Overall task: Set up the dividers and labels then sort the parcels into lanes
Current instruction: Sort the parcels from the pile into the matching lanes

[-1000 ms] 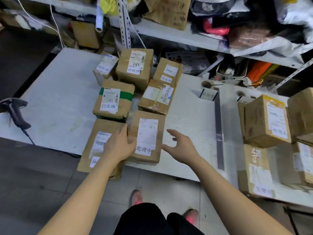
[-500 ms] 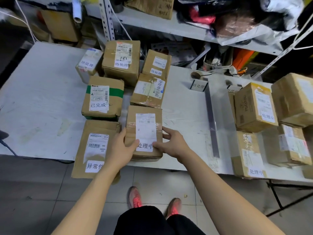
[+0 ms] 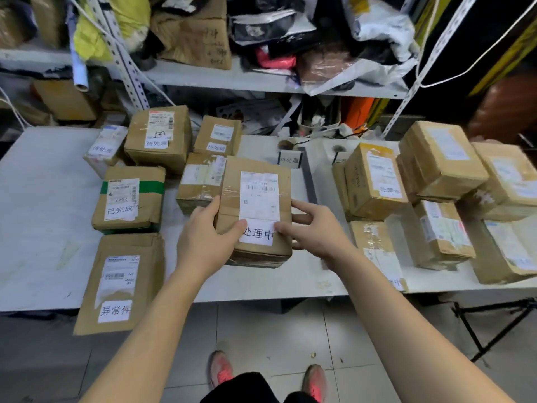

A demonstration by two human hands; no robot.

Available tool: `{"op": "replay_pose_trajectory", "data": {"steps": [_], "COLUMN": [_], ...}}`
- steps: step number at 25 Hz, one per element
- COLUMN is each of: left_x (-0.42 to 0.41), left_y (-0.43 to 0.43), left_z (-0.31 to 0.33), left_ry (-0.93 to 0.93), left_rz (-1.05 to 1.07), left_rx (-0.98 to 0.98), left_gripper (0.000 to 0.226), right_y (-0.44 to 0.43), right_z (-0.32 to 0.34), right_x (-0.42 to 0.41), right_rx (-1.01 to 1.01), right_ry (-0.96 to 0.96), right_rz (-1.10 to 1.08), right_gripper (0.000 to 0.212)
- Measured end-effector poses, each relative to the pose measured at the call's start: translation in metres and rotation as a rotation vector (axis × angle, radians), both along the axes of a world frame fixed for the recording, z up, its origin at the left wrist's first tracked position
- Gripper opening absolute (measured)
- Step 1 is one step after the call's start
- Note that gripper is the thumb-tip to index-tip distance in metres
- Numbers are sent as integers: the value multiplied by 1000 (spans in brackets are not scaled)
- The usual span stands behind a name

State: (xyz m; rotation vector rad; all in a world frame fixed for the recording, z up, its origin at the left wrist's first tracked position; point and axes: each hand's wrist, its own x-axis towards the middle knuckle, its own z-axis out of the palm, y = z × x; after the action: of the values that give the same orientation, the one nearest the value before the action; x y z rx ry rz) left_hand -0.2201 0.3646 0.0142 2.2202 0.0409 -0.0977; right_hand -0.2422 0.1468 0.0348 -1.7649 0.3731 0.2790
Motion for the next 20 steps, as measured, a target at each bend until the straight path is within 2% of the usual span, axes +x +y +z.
{"op": "replay_pose_trajectory", "data": {"steps": [4, 9, 14, 16, 20], "left_x": [-22, -54, -85, -93, -97], "left_y": [-84, -199, -283, -302, -323], "left_z": [24, 37, 24, 14, -10], "left_ry": [-64, -126, -96, -46, 48], "left_rz": [-80, -82, -91, -115, -119], "left_rx": [0, 56, 79, 67, 80], "left_gripper": [65, 52, 49, 48, 50], "right_y": [-86, -199, -285, -305, -325], "right_z": [25, 43, 38, 30, -4], "right_x": [-26, -62, -84, -92, -98], "right_rx": [-57, -168, -247, -215, -162], "right_ry": [-83, -146, -72, -33, 48], "right_rz": [-41, -60, -3, -11, -38], "right_gripper": [61, 54, 56, 52, 58]}}
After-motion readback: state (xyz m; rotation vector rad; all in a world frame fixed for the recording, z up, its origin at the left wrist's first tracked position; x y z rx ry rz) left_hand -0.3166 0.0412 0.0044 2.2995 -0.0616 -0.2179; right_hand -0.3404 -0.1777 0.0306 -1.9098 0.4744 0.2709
